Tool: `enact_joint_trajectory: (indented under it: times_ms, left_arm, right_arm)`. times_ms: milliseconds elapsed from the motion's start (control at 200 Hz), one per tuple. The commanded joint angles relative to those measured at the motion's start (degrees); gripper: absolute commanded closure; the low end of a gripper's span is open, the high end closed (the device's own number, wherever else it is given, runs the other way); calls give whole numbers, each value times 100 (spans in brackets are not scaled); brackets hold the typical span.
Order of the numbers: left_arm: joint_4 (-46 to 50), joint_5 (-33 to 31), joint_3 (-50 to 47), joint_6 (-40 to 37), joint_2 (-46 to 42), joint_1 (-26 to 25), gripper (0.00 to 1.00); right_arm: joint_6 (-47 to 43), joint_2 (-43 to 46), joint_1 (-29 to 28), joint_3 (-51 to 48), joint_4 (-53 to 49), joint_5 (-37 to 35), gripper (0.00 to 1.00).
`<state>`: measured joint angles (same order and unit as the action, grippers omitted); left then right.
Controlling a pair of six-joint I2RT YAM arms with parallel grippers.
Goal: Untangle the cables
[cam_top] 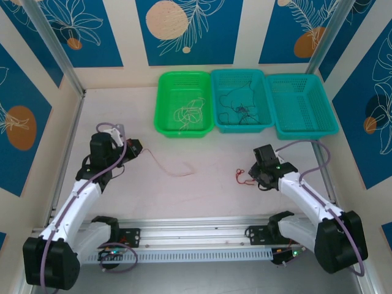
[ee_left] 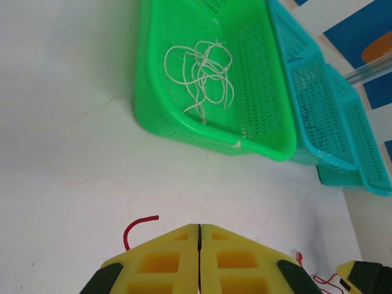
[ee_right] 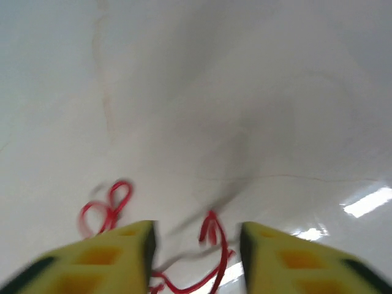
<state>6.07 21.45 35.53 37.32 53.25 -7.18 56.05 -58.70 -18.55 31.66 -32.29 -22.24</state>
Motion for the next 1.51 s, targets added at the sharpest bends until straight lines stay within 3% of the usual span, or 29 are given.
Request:
enact_joint_trajectory:
  times_ms: [0,40,155,250,330,425,645,805,855,885,940,985,1010,1065,1120,1335,1500]
  left_arm:
    - [-197,517,93,-11,10,59,100]
    - [-112,499,149,-66,23,59,100]
    - [-245,843,233,-98,6,62,100]
    - [-463,1286,302,50,84,43,100]
    - [-518,1411,356,180,116,15,100]
    - [-645,1520,366,334,83,-28,100]
    - [-256,1948,598,-146,-8,-183,100]
    - [-40,2135,648,-315,-108,-309,100]
    - [-52,2098,618,-307,-169,-332,100]
    - [-60,2068,606,-308,-207,-335,100]
    - [-61,2005,587,-334,-257,-351,100]
    - [-12,1958,589,-382,-286,-356,100]
    - [42,1921,595,-426,-296,-355,100]
    - [198,1784,604,-516,-324,-357,100]
    - [284,1661,585,-595,-351,-355,91]
    - [-992,1904,97,-410,-499,-454,35]
    - [-1204,1836,69,-713,-657,-583,23]
  right_arm:
    - [-668,177,-451,236,323,285,29]
    - [-687,203,-584,439,117,20,20]
    - [-1701,376,-961,809,598,662,18]
    - [-2583,215,-2002,1069,1278,856,8]
    - [-3000,-248,-2819,1386,1731,661,6]
    - [-3320,-951,-3354,1666,2554,673,7]
    - [-4787,-2556,-3787,1106,6437,1039,9]
    - [-5256,-3617,-3749,1888,6368,1501,9]
    - [-5198,-3880,-3707,2039,6470,1482,14]
    - [-5120,-4015,-3688,2044,6674,1442,23]
    - [-4894,-4180,-3626,2005,7057,1299,53]
    - [-4714,-4220,-3530,1957,7255,1511,91]
    - [-4531,-4185,-3454,1935,7256,1621,100]
    - [-4161,-4027,-3326,1825,7262,1788,100]
    - [-3919,-3814,-3211,1652,7298,1960,100]
    - [-3112,-2628,-2651,769,7884,2279,100]
    - [-2221,-1664,-1449,113,8614,2398,100]
